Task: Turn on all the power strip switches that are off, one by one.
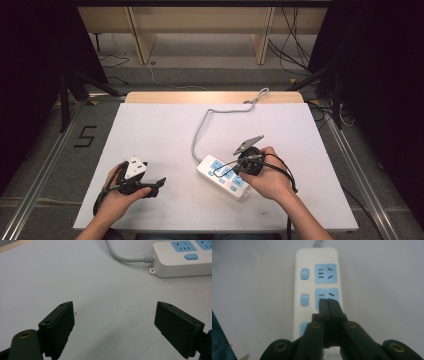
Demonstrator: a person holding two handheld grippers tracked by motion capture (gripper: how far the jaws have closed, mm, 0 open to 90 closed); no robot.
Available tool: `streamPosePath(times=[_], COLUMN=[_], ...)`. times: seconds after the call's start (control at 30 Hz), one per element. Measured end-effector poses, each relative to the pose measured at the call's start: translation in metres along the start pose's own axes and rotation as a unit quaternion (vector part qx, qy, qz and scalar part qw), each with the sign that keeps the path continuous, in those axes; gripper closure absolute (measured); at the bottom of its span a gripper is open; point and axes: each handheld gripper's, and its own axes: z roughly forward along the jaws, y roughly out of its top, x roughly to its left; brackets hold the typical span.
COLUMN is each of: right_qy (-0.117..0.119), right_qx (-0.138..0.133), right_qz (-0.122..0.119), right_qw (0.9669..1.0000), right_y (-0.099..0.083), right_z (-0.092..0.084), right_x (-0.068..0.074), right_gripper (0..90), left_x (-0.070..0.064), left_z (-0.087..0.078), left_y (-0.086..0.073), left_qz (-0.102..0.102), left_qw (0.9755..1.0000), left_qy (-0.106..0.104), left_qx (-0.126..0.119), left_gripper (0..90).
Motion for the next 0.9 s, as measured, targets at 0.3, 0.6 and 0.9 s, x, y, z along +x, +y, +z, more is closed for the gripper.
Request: streamPosePath(times=[0.3,0.6,0.9], right_qy=[0.004,0.004,0.010], right_qx=[0.013,0.024,0.037], right_qz=[-0.009,-0.015,-0.022], right_qw=[0.9999,0.9996,0.9990], right_y=[0.009,0.020,0.033], right_z=[0.007,0.013,0.022], right_x=[0.004,0.009,0.013], right_gripper=[90.0,90.0,90.0], left_x=[0.000,0.000,0.000], left_z=[0.000,0.000,0.000], left_y=[0.000,0.000,0.000], left_qz=[0.002,0.002,0.004], left_qw=[1.0000,1.0000,1.0000], left_qy=[-0.001,-0.001,-0.001], left_qx=[0.002,0.001,0.001], left_gripper=[16.3,16.3,16.3])
